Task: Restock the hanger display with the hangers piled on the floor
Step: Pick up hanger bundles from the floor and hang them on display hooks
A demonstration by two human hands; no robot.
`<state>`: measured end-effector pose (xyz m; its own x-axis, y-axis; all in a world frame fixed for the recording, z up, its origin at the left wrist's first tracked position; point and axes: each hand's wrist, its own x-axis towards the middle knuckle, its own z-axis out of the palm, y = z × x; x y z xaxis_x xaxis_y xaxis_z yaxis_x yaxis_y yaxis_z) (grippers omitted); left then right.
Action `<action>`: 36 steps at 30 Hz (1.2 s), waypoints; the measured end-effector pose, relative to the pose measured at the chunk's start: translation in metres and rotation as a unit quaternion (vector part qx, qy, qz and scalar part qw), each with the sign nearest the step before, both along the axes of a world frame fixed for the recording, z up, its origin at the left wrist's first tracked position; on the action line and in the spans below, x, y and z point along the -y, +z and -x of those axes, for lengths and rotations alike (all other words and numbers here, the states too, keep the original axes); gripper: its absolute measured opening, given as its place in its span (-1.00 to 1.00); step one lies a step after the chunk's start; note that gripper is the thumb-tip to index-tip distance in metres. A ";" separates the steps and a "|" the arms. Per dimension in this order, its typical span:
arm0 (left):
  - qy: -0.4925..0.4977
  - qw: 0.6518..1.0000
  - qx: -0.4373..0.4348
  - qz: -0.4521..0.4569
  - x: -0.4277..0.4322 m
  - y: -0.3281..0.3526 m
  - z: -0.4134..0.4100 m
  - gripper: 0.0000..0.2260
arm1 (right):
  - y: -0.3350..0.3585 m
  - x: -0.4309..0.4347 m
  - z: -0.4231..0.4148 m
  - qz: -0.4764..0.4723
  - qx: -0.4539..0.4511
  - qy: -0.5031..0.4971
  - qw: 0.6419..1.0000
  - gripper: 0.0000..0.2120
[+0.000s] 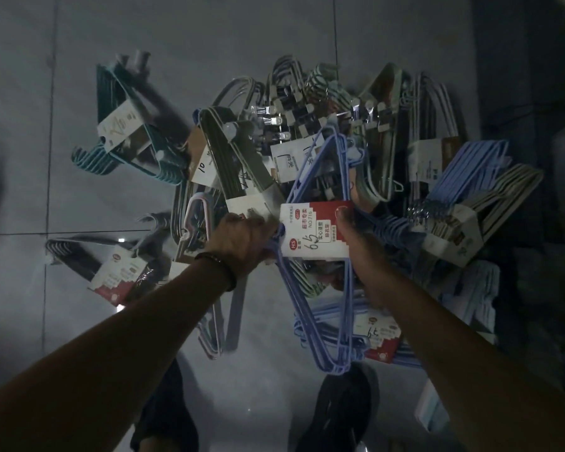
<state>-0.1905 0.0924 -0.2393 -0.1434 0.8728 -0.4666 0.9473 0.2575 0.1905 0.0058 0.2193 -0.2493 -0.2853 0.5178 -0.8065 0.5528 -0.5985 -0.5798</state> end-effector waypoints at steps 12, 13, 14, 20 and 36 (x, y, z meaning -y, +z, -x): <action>0.088 0.995 0.022 -0.048 -0.022 0.011 -0.010 -0.26 | 0.006 0.004 -0.009 -0.062 -0.039 0.014 0.997 -0.48; 0.094 0.993 0.022 -0.061 -0.022 0.012 -0.011 -0.33 | 0.006 0.003 -0.009 -0.081 -0.039 0.023 0.996 -0.45; 0.102 0.992 0.025 -0.071 -0.021 0.012 -0.012 -0.37 | 0.008 0.002 -0.008 -0.089 -0.043 0.024 0.995 -0.44; 0.151 0.986 0.052 -0.051 -0.009 0.005 -0.022 -0.37 | 0.009 0.004 -0.013 -0.092 -0.038 0.021 0.995 -0.60; 0.248 0.950 0.155 -0.109 0.029 0.007 -0.030 -0.43 | 0.041 0.006 -0.024 -0.135 -0.080 -0.009 0.988 -0.81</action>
<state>-0.1604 0.0631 -0.2323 -0.4474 0.8143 -0.3697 0.6096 0.5802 0.5402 0.0301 0.2135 -0.2081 -0.3865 0.7136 -0.5842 0.4327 -0.4191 -0.7982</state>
